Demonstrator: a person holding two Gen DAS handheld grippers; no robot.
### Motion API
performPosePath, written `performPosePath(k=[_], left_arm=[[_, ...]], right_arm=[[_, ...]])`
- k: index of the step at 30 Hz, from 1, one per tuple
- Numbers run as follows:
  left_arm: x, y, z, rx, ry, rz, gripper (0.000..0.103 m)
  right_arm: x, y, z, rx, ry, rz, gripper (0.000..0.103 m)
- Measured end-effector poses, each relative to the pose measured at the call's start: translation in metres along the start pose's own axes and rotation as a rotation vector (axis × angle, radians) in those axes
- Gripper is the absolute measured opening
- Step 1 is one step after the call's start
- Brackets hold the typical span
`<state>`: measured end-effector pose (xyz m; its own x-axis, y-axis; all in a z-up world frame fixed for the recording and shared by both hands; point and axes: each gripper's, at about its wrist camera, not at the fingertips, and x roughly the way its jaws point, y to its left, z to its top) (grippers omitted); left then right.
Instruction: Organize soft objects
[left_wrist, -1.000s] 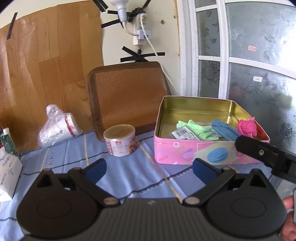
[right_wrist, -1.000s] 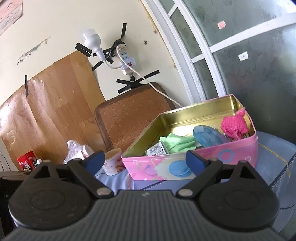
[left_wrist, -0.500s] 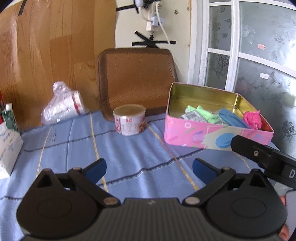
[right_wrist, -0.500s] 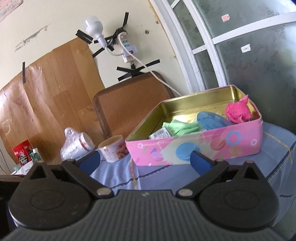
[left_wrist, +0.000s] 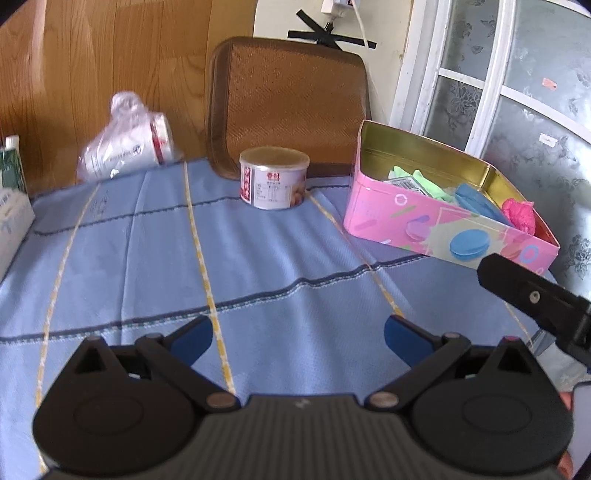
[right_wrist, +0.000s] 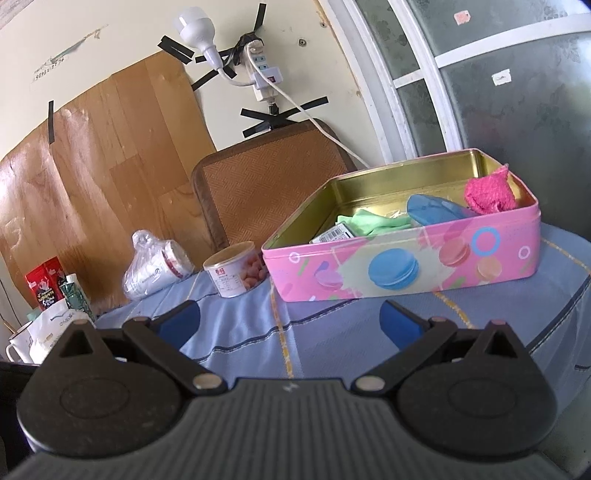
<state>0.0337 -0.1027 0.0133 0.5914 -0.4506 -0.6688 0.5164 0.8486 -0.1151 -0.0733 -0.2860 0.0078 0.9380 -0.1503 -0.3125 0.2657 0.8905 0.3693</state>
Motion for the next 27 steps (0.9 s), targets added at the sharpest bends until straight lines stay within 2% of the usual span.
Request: performPosePath(k=[6, 15, 27], left_arm=[[-0.002, 0.001, 0.001, 0.005, -0.023, 0.003, 0.103], [-0.016, -0.013, 0.003, 0.094, -0.128, 0.008, 0.103], [-0.02, -0.027, 0.003, 0.124, -0.154, 0.007, 0.103]], right_arm=[[0.003, -0.004, 0.001, 0.033, -0.019, -0.018, 0.103], [-0.004, -0.005, 0.004, 0.029, -0.121, -0.043, 0.103], [0.001, -0.016, 0.003, 0.072, -0.109, -0.06, 0.103]])
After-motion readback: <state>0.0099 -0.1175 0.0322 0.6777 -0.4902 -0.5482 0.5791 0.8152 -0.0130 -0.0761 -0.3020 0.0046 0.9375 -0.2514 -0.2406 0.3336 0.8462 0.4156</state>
